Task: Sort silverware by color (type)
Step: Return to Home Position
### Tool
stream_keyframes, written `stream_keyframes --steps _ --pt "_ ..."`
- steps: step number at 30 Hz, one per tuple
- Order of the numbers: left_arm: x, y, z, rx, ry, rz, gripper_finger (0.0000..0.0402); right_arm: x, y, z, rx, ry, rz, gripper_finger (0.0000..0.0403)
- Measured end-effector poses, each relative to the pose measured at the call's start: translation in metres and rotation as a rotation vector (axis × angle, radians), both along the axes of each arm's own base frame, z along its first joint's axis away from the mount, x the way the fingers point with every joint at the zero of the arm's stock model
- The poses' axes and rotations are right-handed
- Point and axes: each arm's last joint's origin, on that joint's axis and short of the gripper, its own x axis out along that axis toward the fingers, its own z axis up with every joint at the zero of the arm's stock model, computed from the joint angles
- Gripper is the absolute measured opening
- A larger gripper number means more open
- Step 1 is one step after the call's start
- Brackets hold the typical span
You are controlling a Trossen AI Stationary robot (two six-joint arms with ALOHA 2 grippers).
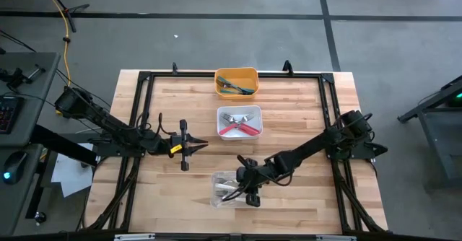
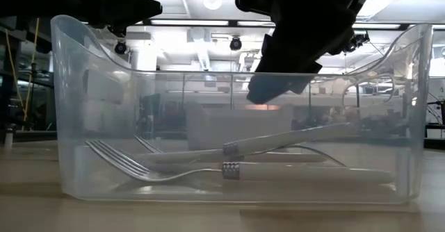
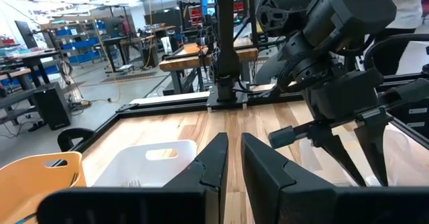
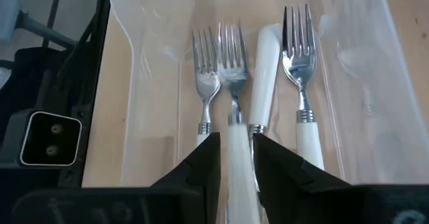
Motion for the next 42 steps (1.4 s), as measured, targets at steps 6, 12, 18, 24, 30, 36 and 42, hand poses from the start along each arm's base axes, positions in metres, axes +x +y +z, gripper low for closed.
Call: stream_keyframes --steps 6,12,18,24,30,36,42 --pt "0.0 0.0 0.0 0.001 0.001 0.0 0.0035 0.002 0.001 0.003 -0.019 -0.019 0.012 0.0083" --pt "0.0 0.0 -0.001 0.003 0.006 0.0 0.0035 0.006 0.006 0.014 -0.064 -0.064 0.082 0.0083" --pt "0.0 -0.001 -0.001 0.004 0.006 -0.029 0.0035 0.009 0.007 0.023 -0.197 -0.104 0.154 0.0083" --pt "0.0 0.0 -0.002 0.01 0.02 -0.035 0.0035 0.008 0.002 0.029 -0.404 -0.155 0.182 0.0058" --pt "0.0 0.002 -0.004 0.02 0.051 -0.04 0.0035 -0.005 -0.008 0.042 -0.487 -0.261 0.163 0.0009" --pt "-0.001 0.007 0.0 0.017 0.044 -0.096 0.0016 -0.024 -0.033 0.036 -0.53 -0.364 0.163 0.0003" --pt "-0.005 0.015 0.002 0.018 0.094 -0.129 0.0002 -0.059 -0.061 0.043 -0.525 -0.491 0.102 0.0002"
